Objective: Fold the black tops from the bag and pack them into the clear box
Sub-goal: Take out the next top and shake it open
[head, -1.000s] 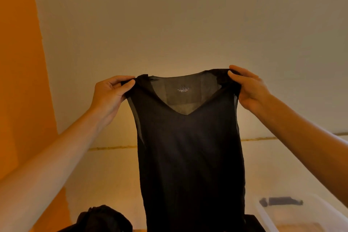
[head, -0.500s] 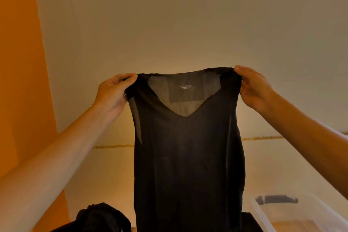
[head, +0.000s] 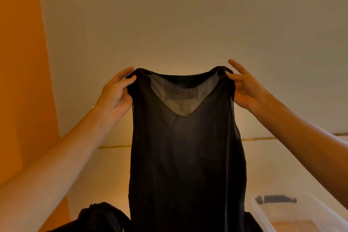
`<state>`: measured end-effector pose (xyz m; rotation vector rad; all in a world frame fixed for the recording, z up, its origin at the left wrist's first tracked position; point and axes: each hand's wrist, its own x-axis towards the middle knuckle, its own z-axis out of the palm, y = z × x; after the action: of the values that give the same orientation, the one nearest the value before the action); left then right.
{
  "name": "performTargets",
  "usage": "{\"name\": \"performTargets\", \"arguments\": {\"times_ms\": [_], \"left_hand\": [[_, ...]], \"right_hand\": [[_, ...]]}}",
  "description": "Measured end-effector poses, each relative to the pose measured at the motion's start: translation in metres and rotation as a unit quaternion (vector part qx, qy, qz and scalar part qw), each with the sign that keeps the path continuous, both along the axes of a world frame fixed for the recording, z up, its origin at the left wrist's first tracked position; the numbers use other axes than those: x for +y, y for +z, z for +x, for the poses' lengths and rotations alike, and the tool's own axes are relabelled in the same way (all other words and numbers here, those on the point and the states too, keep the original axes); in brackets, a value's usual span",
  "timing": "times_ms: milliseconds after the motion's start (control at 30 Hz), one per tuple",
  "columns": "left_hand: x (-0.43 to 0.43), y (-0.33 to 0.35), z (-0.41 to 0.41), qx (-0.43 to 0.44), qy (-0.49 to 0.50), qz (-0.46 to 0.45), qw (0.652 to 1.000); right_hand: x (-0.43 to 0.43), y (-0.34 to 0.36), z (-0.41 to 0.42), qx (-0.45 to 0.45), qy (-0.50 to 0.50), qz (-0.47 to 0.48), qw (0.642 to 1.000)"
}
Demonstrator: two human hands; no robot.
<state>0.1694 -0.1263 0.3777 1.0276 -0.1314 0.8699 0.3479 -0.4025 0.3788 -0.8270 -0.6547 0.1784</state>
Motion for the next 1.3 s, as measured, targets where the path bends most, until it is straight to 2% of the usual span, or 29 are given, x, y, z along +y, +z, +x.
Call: {"name": "performTargets", "arguments": {"times_ms": [233, 367, 500, 600, 800, 867, 967, 1067, 1133, 1233, 1300], "left_hand": [[0.006, -0.004, -0.004, -0.020, 0.040, 0.027, 0.999], [0.012, -0.011, -0.008, -0.006, 0.119, 0.099, 0.988], [0.016, -0.017, -0.009, 0.011, 0.168, 0.140, 0.976], [0.018, -0.017, -0.010, 0.033, 0.175, 0.142, 0.974], [0.019, -0.011, -0.015, 0.051, 0.263, 0.250, 0.931], [0.024, -0.008, -0.016, 0.053, 0.299, 0.305, 0.903], [0.029, -0.006, -0.020, 0.050, 0.337, 0.389, 0.856], [0.032, -0.003, -0.026, 0.043, 0.346, 0.430, 0.833], [0.033, -0.001, -0.028, 0.051, 0.350, 0.428, 0.831], [0.032, -0.001, -0.029, 0.069, 0.336, 0.411, 0.844], [0.029, -0.004, -0.033, 0.065, 0.321, 0.417, 0.848]], "right_hand": [[0.005, -0.001, -0.008, 0.008, -0.028, 0.006, 1.000], [0.004, -0.005, -0.007, -0.061, -0.100, -0.036, 0.992], [0.003, -0.011, -0.005, -0.154, -0.240, -0.120, 0.951], [0.003, -0.012, 0.000, -0.182, -0.285, -0.151, 0.929], [0.000, -0.007, 0.001, -0.211, -0.279, -0.171, 0.921], [-0.002, -0.002, 0.000, -0.235, -0.273, -0.178, 0.916], [-0.002, 0.005, -0.003, -0.297, -0.331, -0.209, 0.871], [-0.006, 0.009, -0.003, -0.374, -0.388, -0.238, 0.808], [-0.011, 0.011, -0.003, -0.404, -0.405, -0.263, 0.777], [-0.014, 0.012, -0.005, -0.406, -0.415, -0.271, 0.768], [-0.015, 0.007, -0.009, -0.398, -0.417, -0.256, 0.776]]}}
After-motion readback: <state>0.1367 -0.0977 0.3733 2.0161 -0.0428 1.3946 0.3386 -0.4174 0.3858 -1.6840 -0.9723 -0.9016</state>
